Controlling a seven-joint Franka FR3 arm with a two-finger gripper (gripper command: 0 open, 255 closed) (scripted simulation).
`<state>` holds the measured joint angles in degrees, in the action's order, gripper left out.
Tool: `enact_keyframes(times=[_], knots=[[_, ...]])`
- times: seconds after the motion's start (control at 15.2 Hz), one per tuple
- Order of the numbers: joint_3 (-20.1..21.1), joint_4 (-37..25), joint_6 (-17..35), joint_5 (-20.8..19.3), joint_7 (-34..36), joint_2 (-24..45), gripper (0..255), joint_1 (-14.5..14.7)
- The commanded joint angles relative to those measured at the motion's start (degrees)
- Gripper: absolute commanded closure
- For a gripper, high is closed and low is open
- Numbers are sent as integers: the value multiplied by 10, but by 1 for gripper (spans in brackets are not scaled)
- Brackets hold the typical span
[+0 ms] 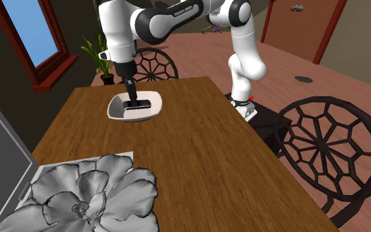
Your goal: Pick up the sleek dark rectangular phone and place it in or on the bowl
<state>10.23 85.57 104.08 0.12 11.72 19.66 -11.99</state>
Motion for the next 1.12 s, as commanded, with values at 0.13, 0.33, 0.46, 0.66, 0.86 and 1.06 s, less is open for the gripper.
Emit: enact_keyframes(times=[0.13,0.33,0.46,0.66,0.86,1.06], knots=[[0,0,0,0,0,0,0,0],[0,-19,-19,0,0,-1,0,0],[0,-60,-58,0,0,1,0,0],[0,-78,-74,-1,0,3,0,0],[0,-78,-75,-1,0,3,0,0],[0,-78,-75,-1,0,3,0,0]])
